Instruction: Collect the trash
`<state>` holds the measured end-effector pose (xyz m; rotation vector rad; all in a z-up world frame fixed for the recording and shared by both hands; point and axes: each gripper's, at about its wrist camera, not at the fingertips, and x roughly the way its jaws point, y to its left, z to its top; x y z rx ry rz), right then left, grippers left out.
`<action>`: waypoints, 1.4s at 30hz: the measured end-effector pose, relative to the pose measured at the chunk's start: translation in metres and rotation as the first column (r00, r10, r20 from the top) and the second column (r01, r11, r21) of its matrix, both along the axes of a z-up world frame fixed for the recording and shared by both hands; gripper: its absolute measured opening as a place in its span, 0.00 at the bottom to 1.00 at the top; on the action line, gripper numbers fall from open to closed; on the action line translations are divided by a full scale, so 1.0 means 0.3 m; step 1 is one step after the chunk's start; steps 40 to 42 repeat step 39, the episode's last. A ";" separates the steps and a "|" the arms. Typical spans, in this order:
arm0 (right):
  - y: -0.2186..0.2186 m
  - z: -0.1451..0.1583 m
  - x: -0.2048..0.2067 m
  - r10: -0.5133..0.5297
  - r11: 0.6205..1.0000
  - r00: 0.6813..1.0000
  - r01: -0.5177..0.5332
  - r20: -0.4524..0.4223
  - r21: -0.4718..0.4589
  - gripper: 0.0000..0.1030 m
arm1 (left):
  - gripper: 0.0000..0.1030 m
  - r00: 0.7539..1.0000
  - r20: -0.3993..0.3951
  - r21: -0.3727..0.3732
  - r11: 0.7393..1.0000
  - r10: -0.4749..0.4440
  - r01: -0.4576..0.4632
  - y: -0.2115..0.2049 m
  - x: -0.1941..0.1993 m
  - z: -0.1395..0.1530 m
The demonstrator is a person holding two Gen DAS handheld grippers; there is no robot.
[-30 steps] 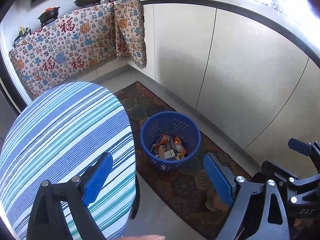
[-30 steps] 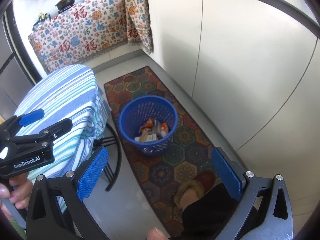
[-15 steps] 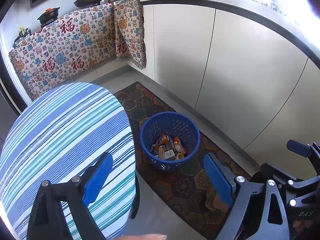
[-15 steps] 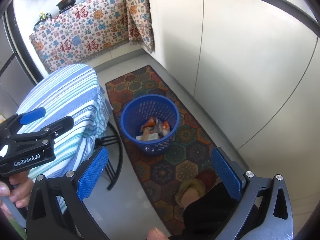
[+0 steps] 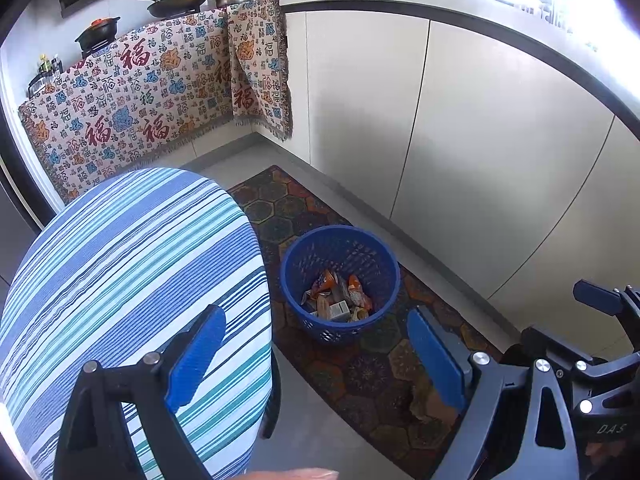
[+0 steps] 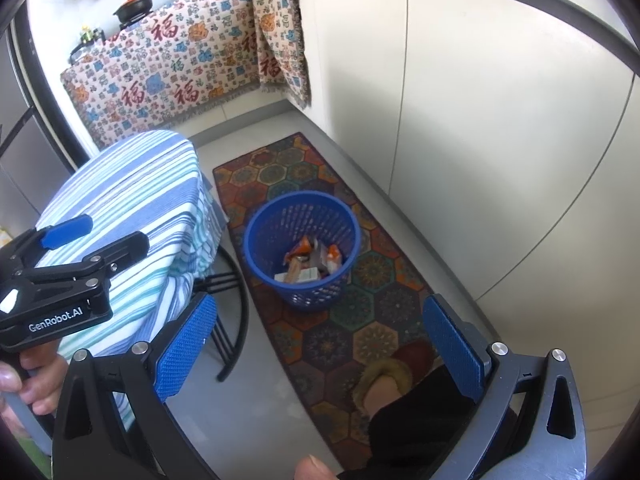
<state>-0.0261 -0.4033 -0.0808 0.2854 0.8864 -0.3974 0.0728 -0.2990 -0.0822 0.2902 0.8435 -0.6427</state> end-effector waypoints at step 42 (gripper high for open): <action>-0.007 -0.015 -0.004 -0.024 0.999 1.000 0.024 -0.009 0.027 1.00 | 0.91 1.000 -0.010 -0.007 1.000 -0.021 0.021 -0.012 0.001 -0.011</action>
